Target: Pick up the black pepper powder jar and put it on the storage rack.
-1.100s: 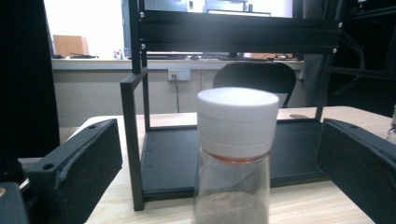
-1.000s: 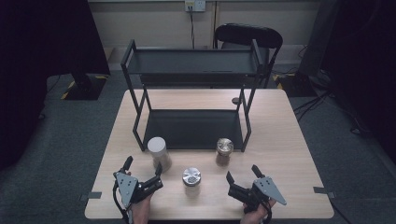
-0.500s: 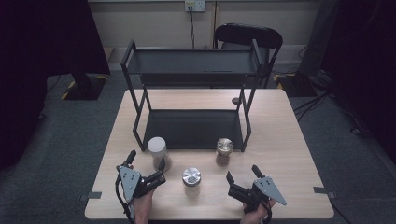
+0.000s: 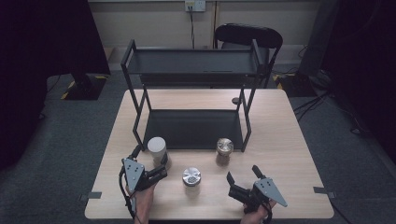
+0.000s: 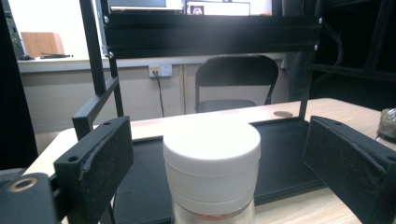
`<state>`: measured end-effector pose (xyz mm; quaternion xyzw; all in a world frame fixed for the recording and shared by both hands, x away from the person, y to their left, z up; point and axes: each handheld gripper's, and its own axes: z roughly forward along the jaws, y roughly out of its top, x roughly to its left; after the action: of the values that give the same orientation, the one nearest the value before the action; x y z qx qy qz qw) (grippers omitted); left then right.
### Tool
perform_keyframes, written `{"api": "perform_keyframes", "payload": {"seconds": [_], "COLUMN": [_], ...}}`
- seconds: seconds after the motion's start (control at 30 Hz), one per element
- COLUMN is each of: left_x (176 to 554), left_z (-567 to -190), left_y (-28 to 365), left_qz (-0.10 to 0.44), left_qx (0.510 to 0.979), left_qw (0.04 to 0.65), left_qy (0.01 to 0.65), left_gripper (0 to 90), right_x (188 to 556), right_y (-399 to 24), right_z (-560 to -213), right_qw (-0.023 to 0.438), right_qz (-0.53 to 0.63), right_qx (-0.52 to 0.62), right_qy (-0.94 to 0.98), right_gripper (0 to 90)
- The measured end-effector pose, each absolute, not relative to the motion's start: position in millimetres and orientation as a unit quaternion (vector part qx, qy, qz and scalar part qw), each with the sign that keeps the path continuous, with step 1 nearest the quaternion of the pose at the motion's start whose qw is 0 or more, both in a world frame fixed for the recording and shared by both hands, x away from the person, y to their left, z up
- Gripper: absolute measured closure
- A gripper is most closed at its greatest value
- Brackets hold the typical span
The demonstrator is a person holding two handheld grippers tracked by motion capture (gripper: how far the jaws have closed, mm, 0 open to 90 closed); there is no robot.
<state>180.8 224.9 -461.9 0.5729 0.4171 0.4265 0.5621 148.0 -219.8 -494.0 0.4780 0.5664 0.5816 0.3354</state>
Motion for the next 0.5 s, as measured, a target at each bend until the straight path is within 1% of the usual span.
{"api": "perform_keyframes", "payload": {"seconds": [0.43,0.5], "left_x": [199,201], "left_z": [-458,-458], "left_y": [229,231], "left_qz": [0.404,0.401], "left_qx": [0.592,0.593], "left_qw": [0.553,0.554], "left_qy": [0.425,0.425], "left_gripper": [16.4,19.3], "right_x": [148,148], "right_y": [-219,-219], "right_z": [-494,-494], "right_qw": [0.337,0.337], "right_qz": [0.581,0.581], "right_qx": [0.478,0.478], "right_qy": [0.567,0.567], "right_gripper": [0.0,0.0]}}
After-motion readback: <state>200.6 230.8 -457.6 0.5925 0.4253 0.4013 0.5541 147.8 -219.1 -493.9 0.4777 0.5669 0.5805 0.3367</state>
